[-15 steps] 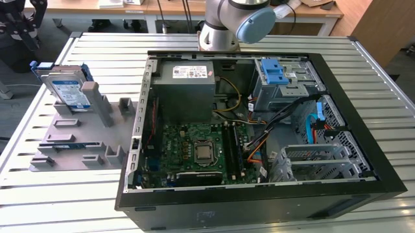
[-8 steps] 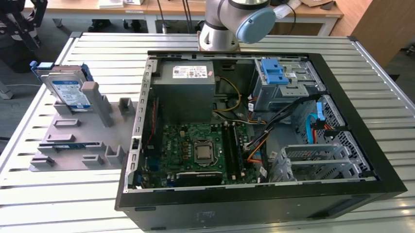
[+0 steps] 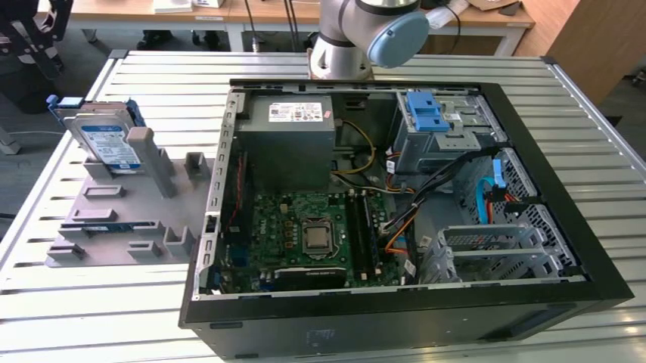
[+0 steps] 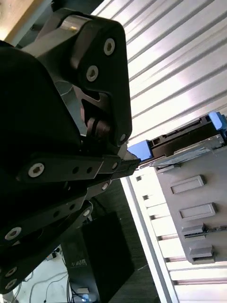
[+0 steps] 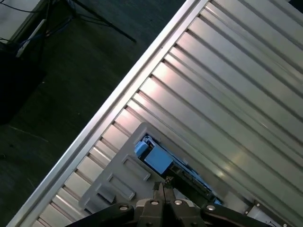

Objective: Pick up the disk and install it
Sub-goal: 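Pick up the disk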

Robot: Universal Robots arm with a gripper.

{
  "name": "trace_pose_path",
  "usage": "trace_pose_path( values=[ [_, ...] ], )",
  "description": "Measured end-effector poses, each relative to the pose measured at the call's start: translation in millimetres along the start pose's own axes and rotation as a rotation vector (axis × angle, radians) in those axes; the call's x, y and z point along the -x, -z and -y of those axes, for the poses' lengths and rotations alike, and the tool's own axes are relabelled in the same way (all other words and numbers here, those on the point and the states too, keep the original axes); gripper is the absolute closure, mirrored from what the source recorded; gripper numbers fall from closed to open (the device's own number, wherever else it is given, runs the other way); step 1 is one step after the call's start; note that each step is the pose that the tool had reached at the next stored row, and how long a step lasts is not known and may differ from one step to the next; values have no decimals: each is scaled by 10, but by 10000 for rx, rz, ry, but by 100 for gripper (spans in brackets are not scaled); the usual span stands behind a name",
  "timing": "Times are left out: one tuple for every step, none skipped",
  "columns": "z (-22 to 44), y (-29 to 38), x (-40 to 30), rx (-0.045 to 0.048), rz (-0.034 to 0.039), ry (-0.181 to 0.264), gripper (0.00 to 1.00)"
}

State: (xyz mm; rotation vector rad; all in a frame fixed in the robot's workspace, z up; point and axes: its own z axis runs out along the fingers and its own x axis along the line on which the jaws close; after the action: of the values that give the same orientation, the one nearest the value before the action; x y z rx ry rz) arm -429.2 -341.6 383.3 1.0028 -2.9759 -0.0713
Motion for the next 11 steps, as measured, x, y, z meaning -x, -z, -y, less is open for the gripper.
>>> trace_pose_path(
  values=[
    [0,0,0,2,-5,127,89],
    [0,0,0,4,-10,254,89],
    [0,-1,0,5,-16,383,89],
    [0,-1,0,7,-22,508,89],
    [0,-1,0,9,-28,641,89],
    [0,-1,0,11,-33,761,89],
    [0,-1,0,12,-39,882,89],
    [0,-1,0,14,-44,1003,89],
    [0,-1,0,15,-49,1121,89],
    [0,-1,0,16,-54,1240,89],
    [0,-1,0,18,-59,1357,89]
  ],
)
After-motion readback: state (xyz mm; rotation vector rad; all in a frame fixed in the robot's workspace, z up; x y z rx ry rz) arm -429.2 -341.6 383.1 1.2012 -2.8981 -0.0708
